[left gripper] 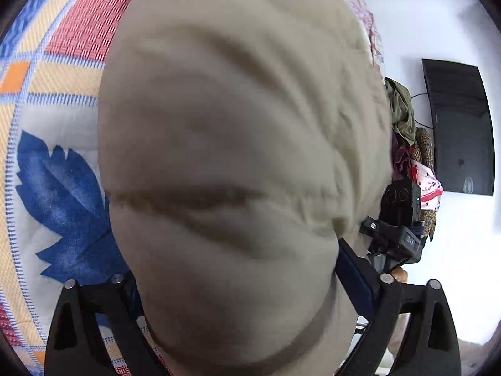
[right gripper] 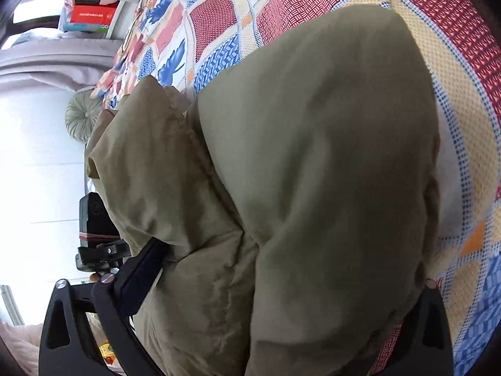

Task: Fold large clothes

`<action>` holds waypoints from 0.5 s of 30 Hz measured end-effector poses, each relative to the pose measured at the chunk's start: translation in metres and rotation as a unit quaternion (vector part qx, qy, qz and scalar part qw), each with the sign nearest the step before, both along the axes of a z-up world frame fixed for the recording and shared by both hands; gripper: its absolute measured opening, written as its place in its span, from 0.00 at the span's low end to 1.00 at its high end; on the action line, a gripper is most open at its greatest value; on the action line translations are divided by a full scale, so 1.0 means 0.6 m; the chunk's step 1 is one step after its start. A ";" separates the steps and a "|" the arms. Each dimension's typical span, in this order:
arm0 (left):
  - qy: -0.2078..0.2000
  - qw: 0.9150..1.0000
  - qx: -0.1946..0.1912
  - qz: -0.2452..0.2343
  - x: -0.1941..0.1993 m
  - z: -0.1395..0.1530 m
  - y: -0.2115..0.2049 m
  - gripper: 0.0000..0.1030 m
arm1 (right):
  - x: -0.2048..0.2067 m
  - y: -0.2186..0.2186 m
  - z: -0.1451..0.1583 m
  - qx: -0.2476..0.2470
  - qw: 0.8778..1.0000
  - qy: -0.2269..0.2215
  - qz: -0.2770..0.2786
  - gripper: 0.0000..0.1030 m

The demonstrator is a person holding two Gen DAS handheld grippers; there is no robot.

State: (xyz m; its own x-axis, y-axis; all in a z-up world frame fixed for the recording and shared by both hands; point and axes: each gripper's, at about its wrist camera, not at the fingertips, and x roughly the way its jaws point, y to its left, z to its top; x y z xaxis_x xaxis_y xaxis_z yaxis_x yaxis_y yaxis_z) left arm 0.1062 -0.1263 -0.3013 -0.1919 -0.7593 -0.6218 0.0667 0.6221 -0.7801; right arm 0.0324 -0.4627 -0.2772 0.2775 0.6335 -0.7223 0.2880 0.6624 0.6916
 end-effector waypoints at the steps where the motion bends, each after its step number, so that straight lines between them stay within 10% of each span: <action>1: -0.005 1.000 -0.002 0.003 0.000 0.007 0.004 0.84 | -0.002 0.000 0.006 0.009 1.000 -0.005 -0.005 0.67; 6: -0.039 0.999 -0.022 0.019 0.015 0.058 0.026 0.73 | 0.014 0.030 0.053 0.006 0.999 -0.033 0.000 0.38; 15: -0.134 0.989 -0.009 0.066 0.137 0.167 0.130 0.73 | 0.124 0.132 0.131 0.025 0.994 -0.102 0.021 0.36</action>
State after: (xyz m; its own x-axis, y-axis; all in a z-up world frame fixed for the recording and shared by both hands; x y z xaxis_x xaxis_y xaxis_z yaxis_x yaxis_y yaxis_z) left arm 0.1883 -0.0485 -0.2010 0.0786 -0.7787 -0.6225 0.1922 0.6245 -0.7570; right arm 0.1065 -0.3837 -0.1988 0.3877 0.6808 -0.6215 0.1122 0.6343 0.7649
